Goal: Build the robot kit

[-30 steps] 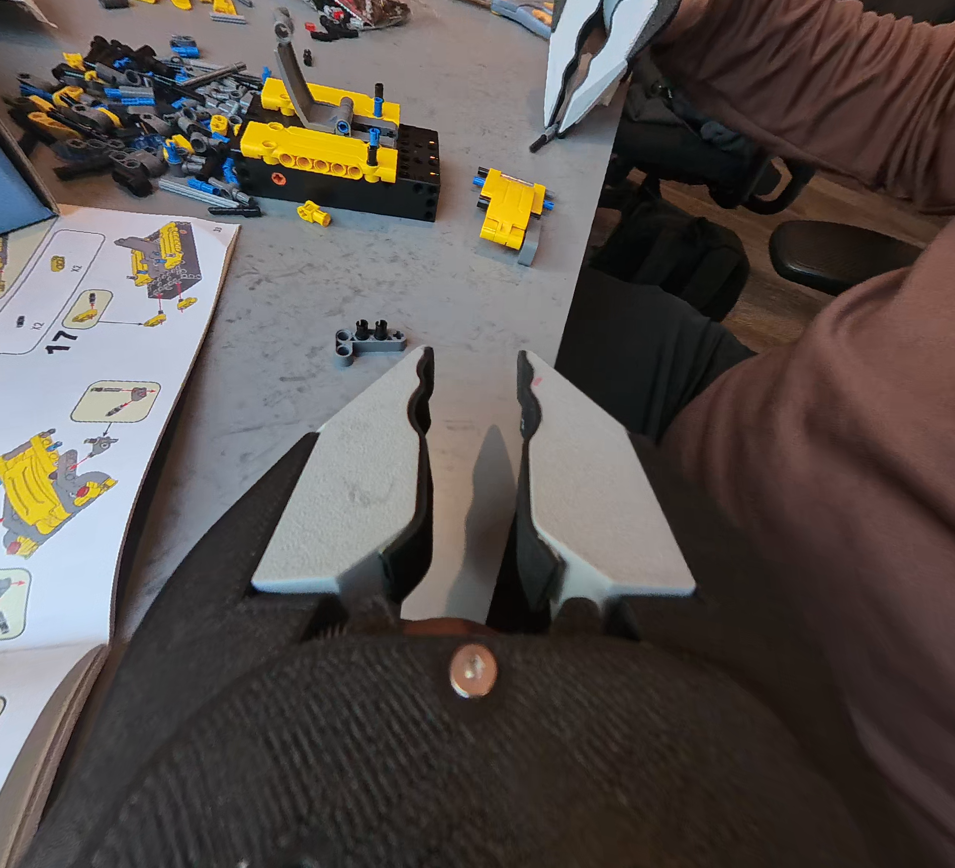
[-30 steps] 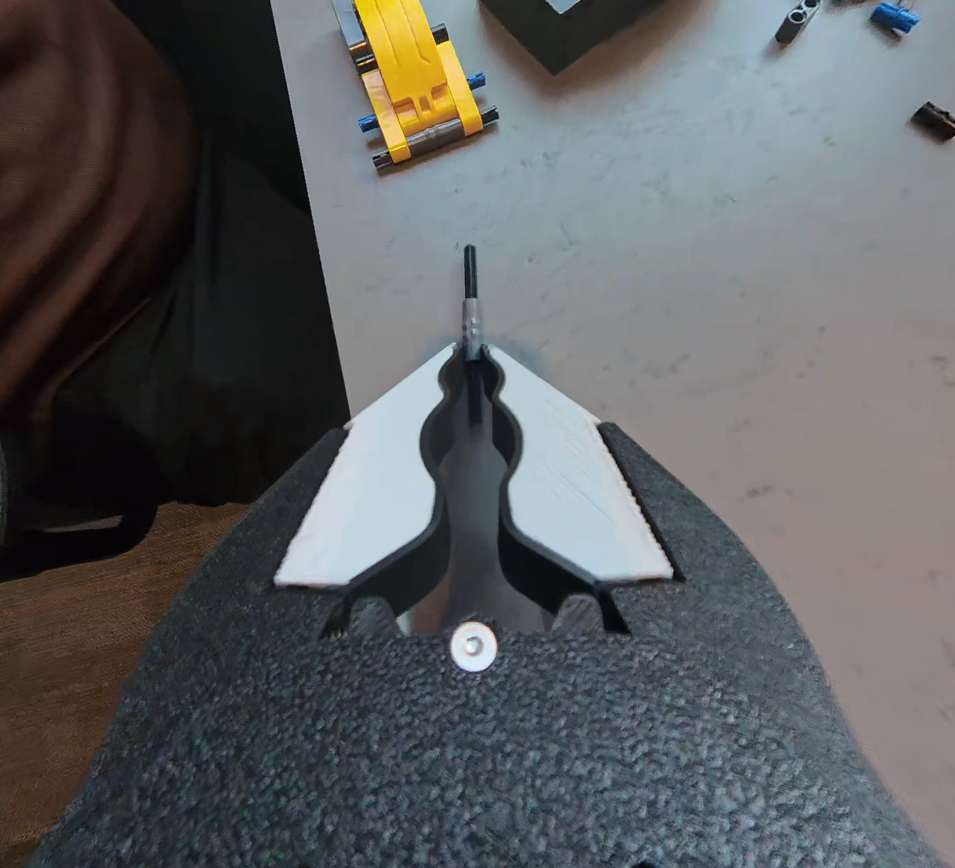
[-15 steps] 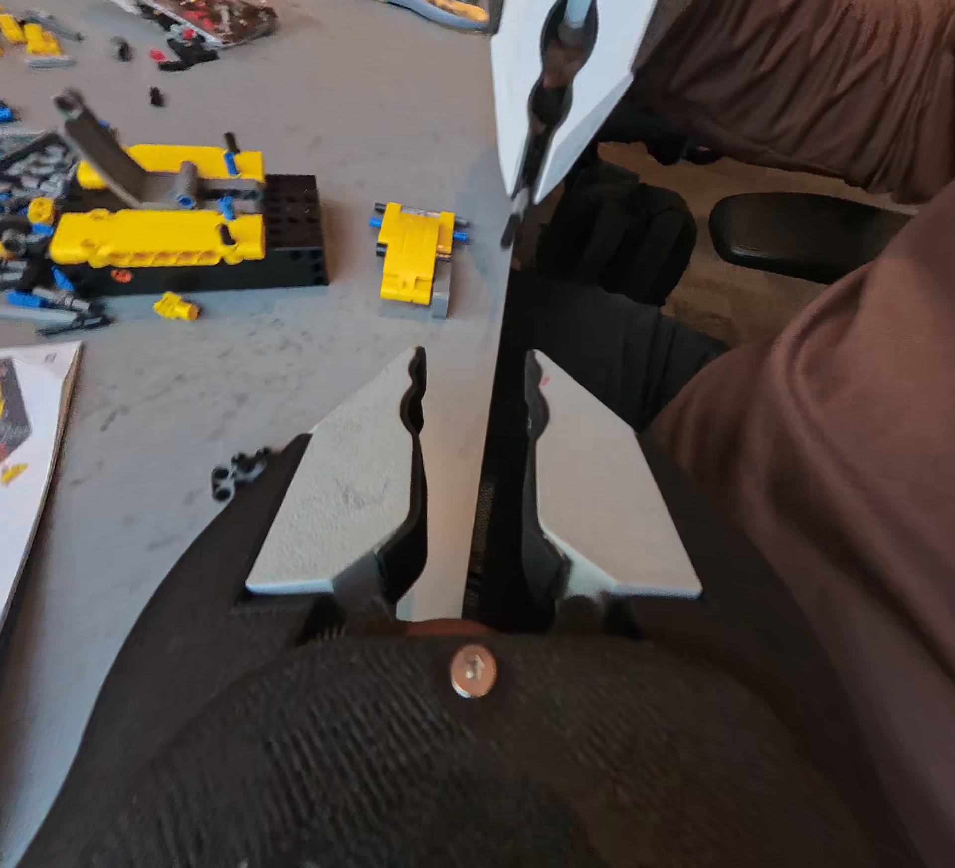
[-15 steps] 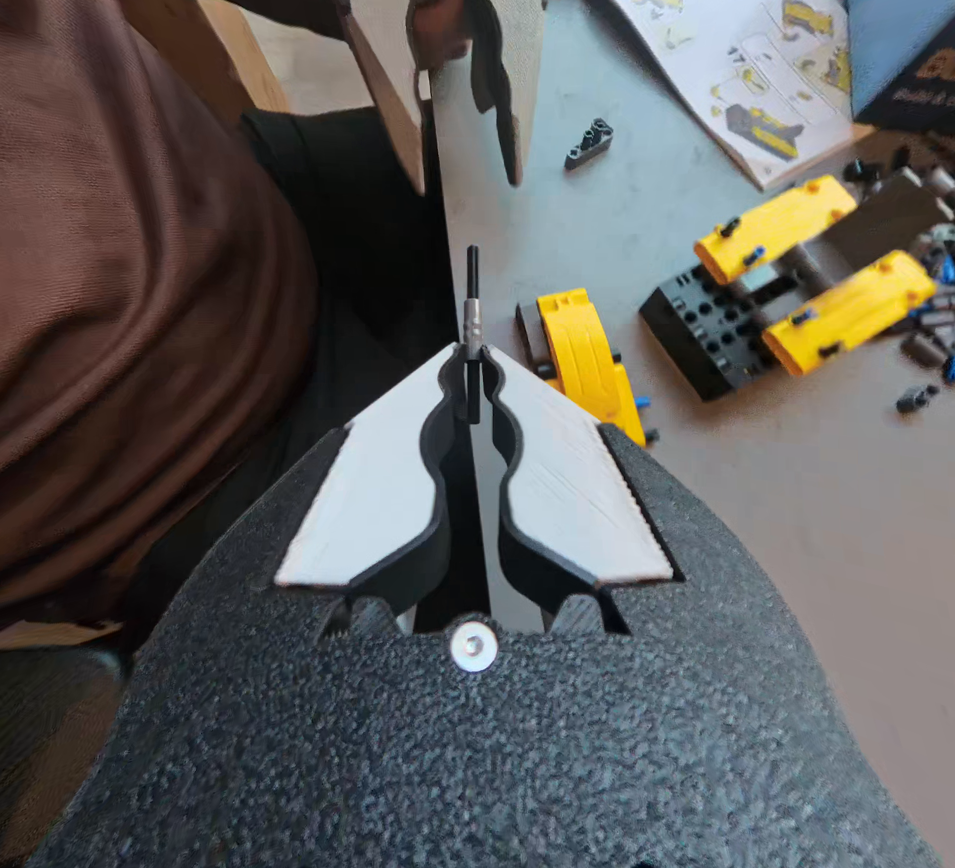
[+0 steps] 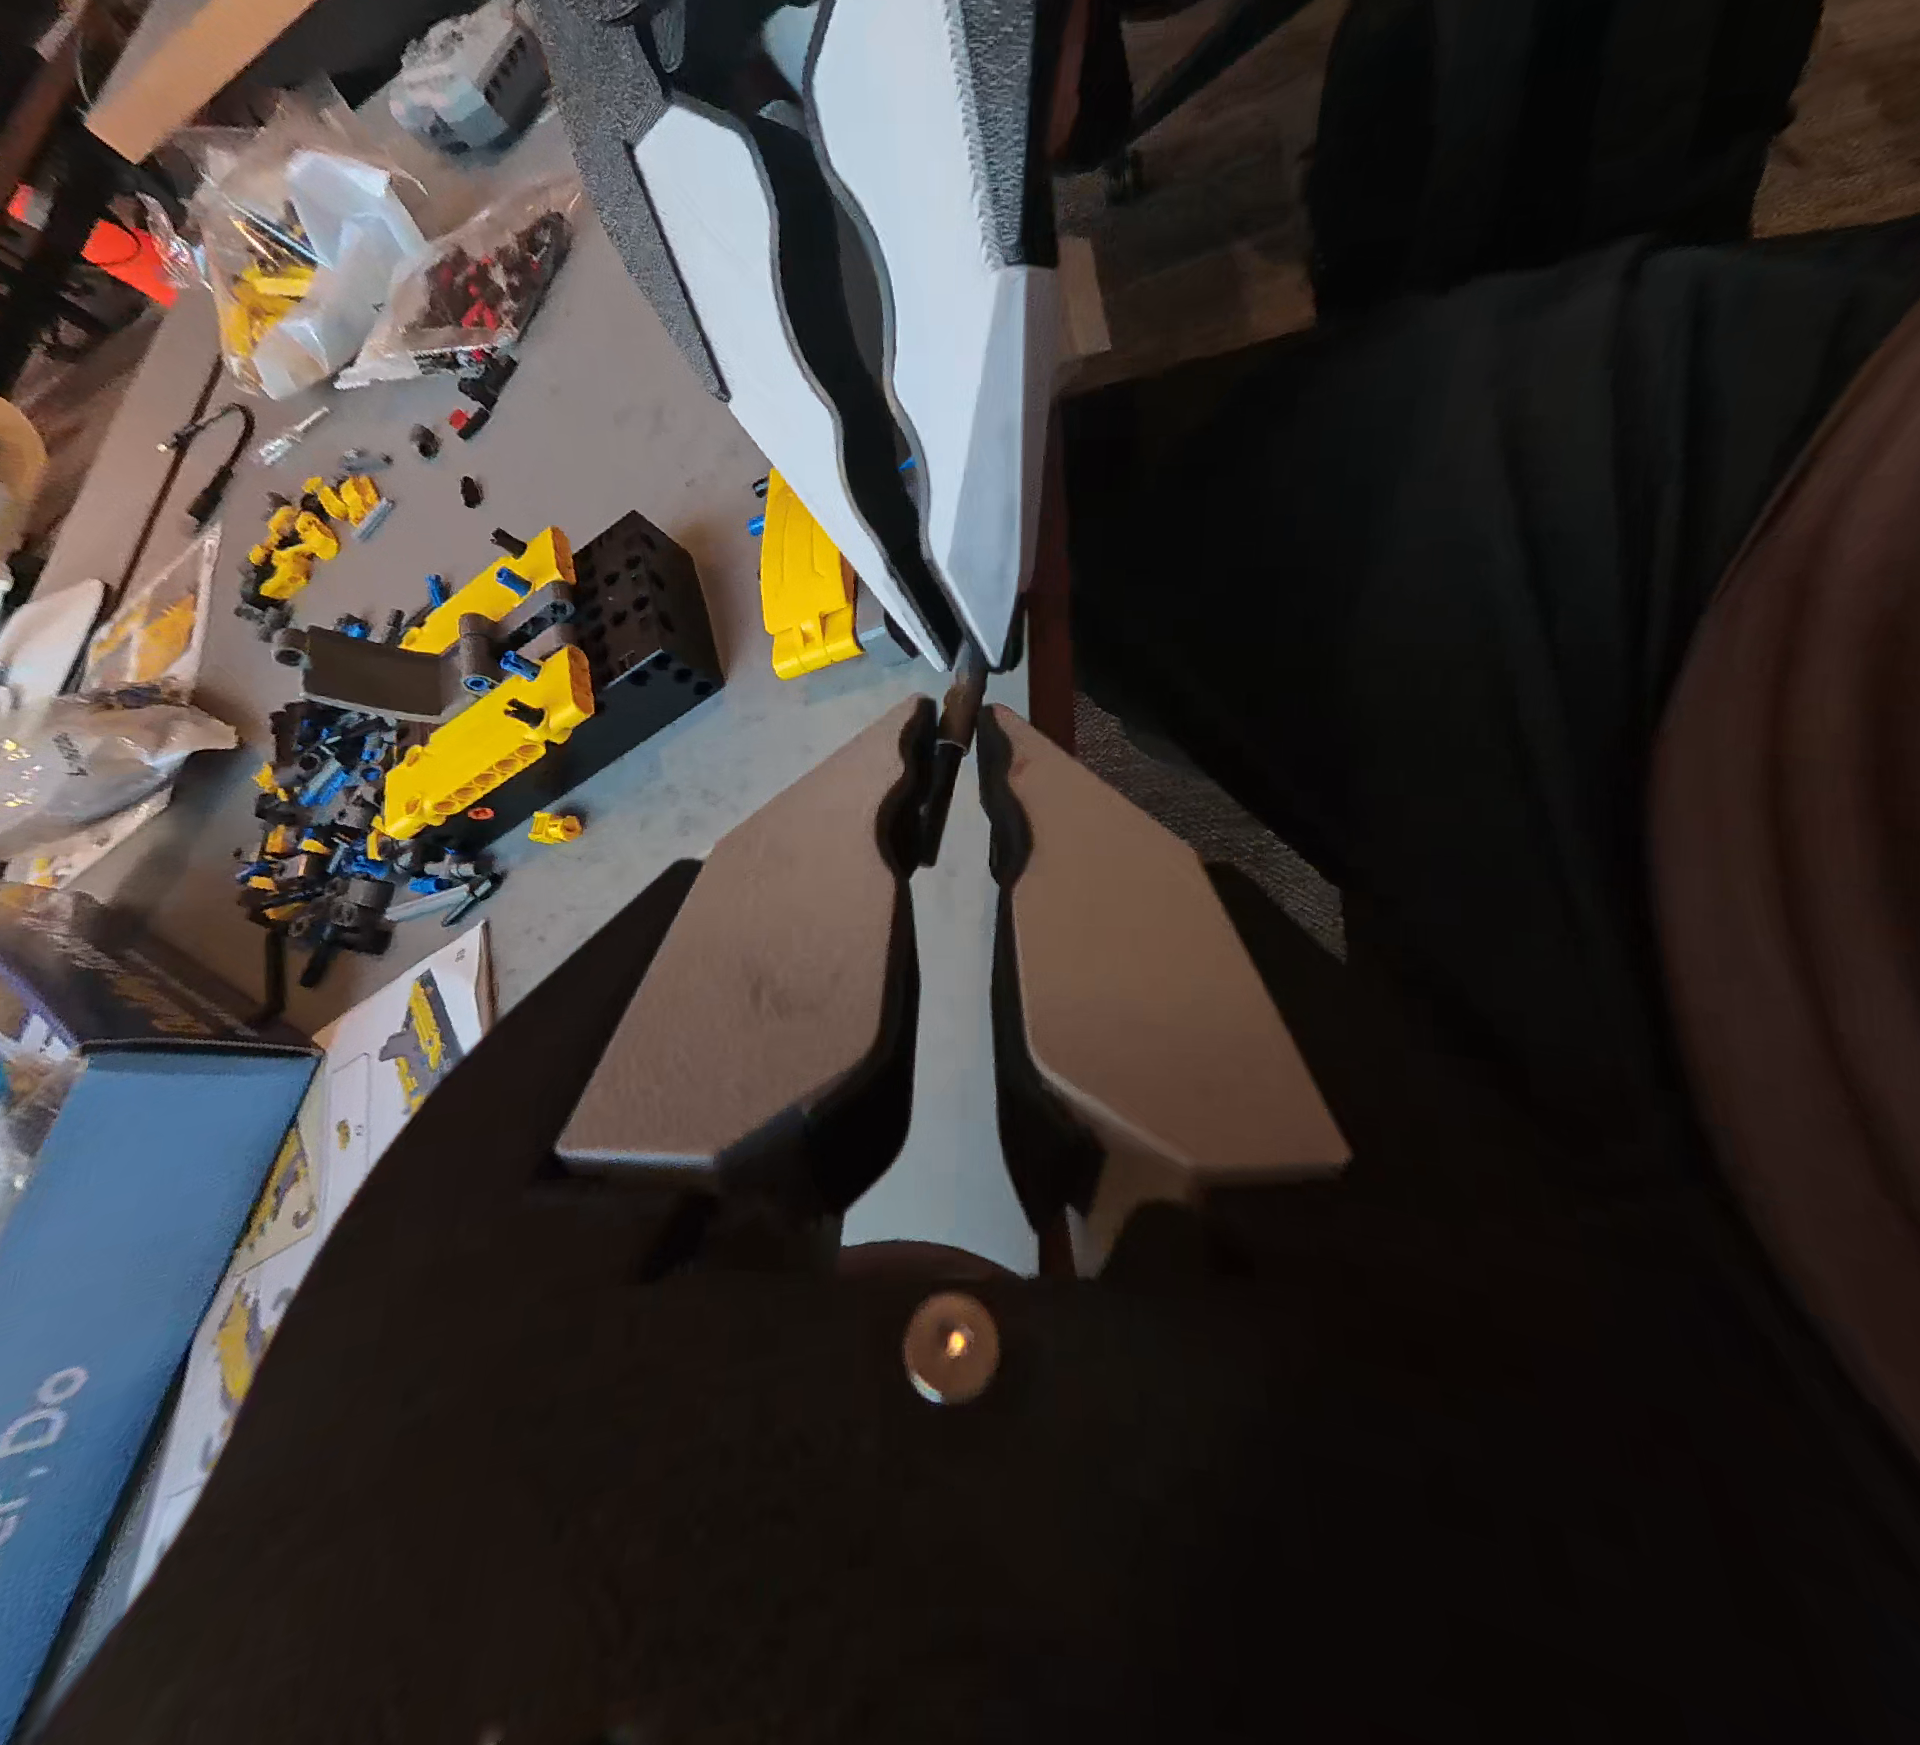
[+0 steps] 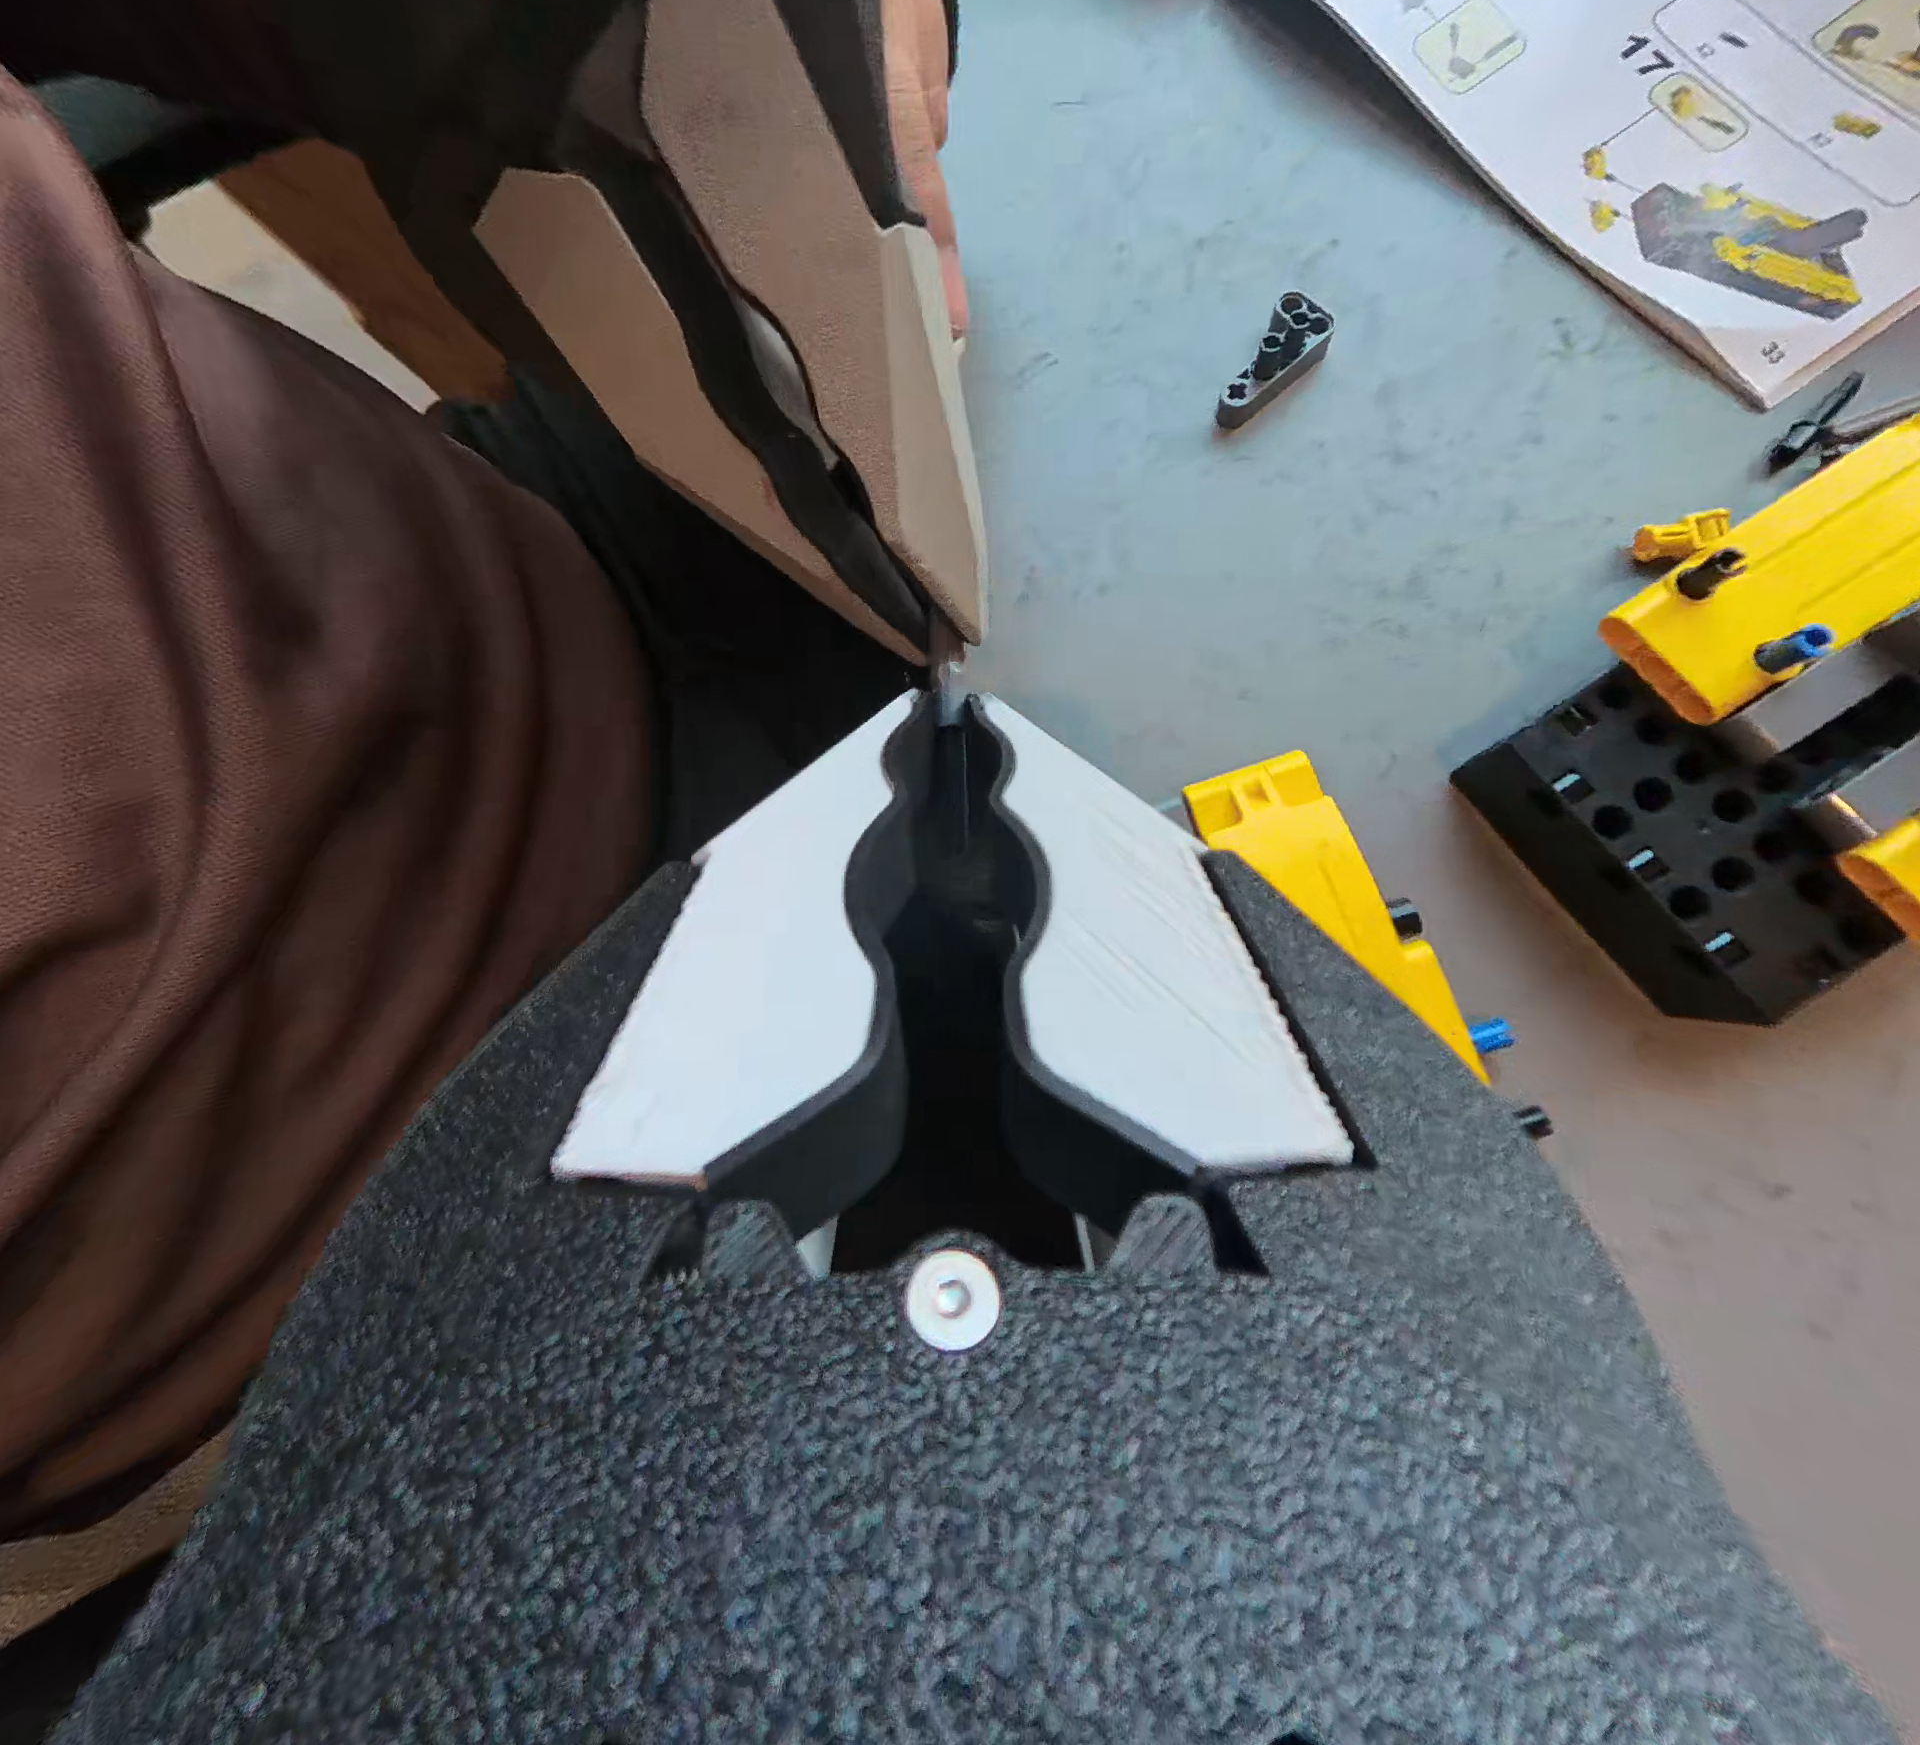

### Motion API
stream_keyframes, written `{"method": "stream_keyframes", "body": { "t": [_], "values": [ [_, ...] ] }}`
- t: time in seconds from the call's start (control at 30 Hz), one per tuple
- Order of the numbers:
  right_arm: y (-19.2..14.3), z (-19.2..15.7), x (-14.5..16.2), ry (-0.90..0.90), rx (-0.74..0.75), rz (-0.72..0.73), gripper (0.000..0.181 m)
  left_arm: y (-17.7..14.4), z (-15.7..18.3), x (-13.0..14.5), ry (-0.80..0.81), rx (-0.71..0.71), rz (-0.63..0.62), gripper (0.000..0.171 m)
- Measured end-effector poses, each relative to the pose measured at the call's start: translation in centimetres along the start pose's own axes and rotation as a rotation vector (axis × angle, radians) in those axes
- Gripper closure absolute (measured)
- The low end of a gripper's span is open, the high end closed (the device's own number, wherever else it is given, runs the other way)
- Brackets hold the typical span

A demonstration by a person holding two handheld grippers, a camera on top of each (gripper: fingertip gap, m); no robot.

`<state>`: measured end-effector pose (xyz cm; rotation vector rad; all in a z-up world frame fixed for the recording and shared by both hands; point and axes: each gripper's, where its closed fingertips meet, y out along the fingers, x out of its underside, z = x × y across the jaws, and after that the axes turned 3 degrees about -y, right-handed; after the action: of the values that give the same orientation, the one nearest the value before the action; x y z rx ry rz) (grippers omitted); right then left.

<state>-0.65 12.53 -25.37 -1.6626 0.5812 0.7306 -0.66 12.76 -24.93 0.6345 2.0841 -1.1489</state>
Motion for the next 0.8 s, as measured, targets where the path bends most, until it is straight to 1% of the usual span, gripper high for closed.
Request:
{"method": "stream_keyframes", "body": {
  "t": [0.1,0.23,0.3,0.4,0.43,0.5,0.57,0.6,0.63,0.7,0.73,0.8],
  "values": [
    [-0.2,-0.1,-0.3,0.060,-0.007,0.053,0.176,0.4,0.2,0.4,0.031,0.000,-0.012,0.168],
    [-0.3,0.1,0.0,0.099,-0.010,0.081,0.176,0.6,0.2,0.3,0.056,-0.004,0.000,0.168],
    [-0.5,0.4,-0.1,0.117,-0.011,0.097,0.176,0.9,0.0,0.6,0.069,-0.006,-0.023,0.167],
    [-0.6,1.1,-0.1,0.133,0.020,0.115,0.176,1.0,-0.7,0.7,0.120,-0.031,-0.041,0.167],
    [-0.8,1.6,0.0,0.147,0.051,0.112,0.173,1.1,-1.1,0.8,0.145,-0.045,-0.049,0.168],
    [-2.1,3.4,0.7,0.212,0.190,0.079,0.153,1.2,-1.6,1.6,0.187,-0.055,-0.096,0.168],
    [-4.5,5.7,2.5,0.314,0.405,0.009,0.130,1.3,-2.2,2.7,0.231,-0.081,-0.146,0.167],
    [-5.5,6.5,3.2,0.371,0.492,0.002,0.122,1.3,-2.3,3.1,0.250,-0.092,-0.164,0.167],
    [-5.9,6.6,3.2,0.432,0.528,0.032,0.114,1.3,-2.5,3.4,0.268,-0.104,-0.175,0.167],
    [-5.0,6.2,2.9,0.520,0.520,0.103,0.097,1.5,-2.7,3.8,0.319,-0.132,-0.192,0.168],
    [-4.5,6.4,3.3,0.523,0.546,0.089,0.097,1.6,-2.8,3.9,0.347,-0.148,-0.200,0.167],
    [-3.6,7.0,4.8,0.501,0.601,0.002,0.093,1.8,-3.2,3.9,0.399,-0.187,-0.180,0.168]
  ]
}}
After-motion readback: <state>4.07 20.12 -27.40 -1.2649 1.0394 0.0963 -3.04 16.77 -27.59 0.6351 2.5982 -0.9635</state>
